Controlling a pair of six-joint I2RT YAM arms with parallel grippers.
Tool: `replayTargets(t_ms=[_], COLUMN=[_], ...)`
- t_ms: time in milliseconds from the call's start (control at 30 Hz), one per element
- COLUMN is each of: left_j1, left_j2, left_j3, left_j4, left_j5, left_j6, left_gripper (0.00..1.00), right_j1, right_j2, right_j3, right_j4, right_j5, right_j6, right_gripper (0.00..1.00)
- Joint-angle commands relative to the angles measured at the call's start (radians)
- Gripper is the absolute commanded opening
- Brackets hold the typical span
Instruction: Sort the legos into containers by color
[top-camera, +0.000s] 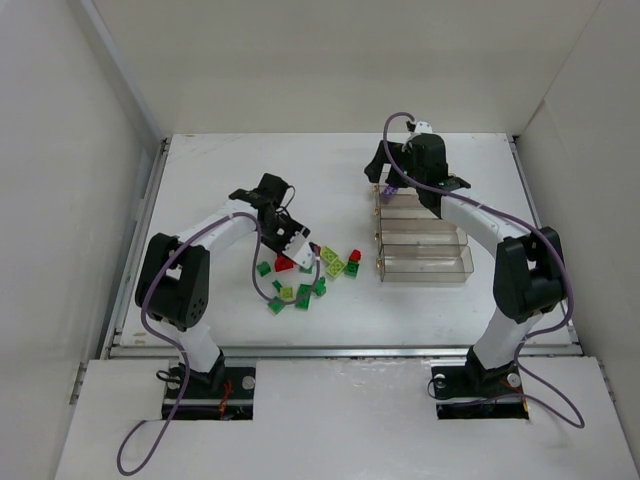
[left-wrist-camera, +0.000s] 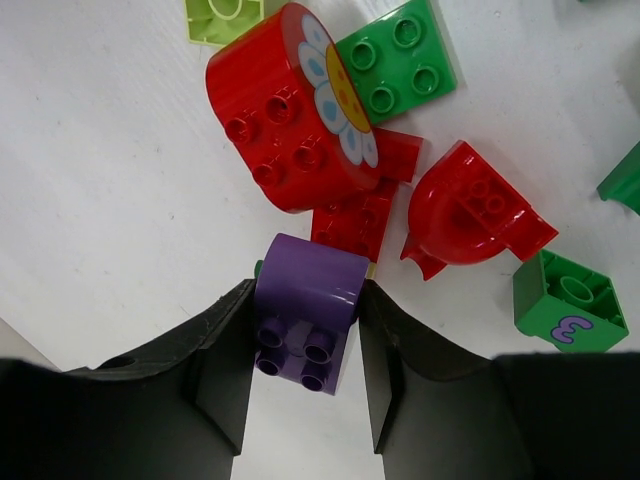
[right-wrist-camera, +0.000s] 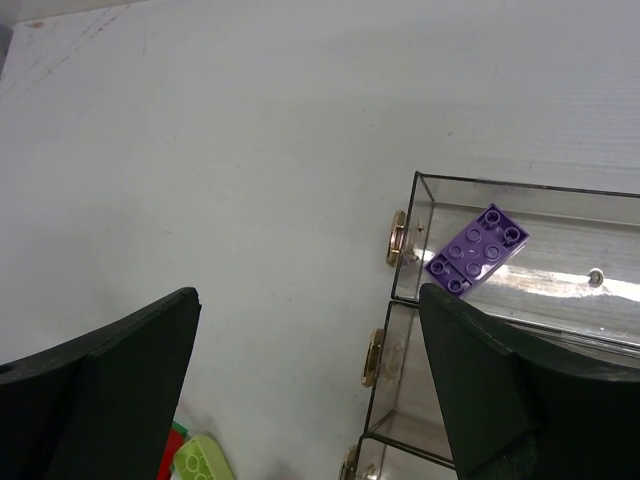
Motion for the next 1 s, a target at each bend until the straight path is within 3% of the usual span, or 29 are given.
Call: replayTargets(t_ms=[0, 133, 333, 500, 667, 767, 967], left_j1=[0.0, 0.027, 0.118, 0.13, 0.13, 0.096, 0.067], left_j2=[-0.016, -0.036, -0.083, -0.193, -0.319, -0.353, -0.375], left_j3=[0.016, 0.102, 0.254, 0.199, 0.112, 0.083, 0.058], left_j4=[-0.048, -0.005, 0.005, 0.122, 0.381, 0.468, 0.499], left_j5=[0.009, 0.034, 0.228, 0.282, 0.295, 0.273, 0.232], left_j6=[-0.07, -0.24, -0.583, -0.757, -1.01, -1.099, -1.124], left_gripper=[0.0, 0.0, 0.0, 0.0, 0.0, 0.0, 0.0], right_j1=[-0.004, -0.004, -0.016, -0.016, -0.003, 0.025, 0.08], right_j2=[-0.05, -0.075, -0.139, -0.113, -0.018, 0.045, 0.066], right_j3=[0.01, 0.01, -0.001, 0.067, 0.165, 0.24, 0.302], right_j4=[0.061, 0.061, 0.038, -0.016, -0.016, -0.016, -0.016], right_j5=[0.018, -0.007, -0.17, -0.333, -0.601, -0.651, -0.66], right_j6=[-0.03, -0.071, -0.177, -0.108, 0.062, 0.138, 0.158], right_gripper=[0.95, 0.95, 0.96, 0.96, 0.95, 0.95, 0.93])
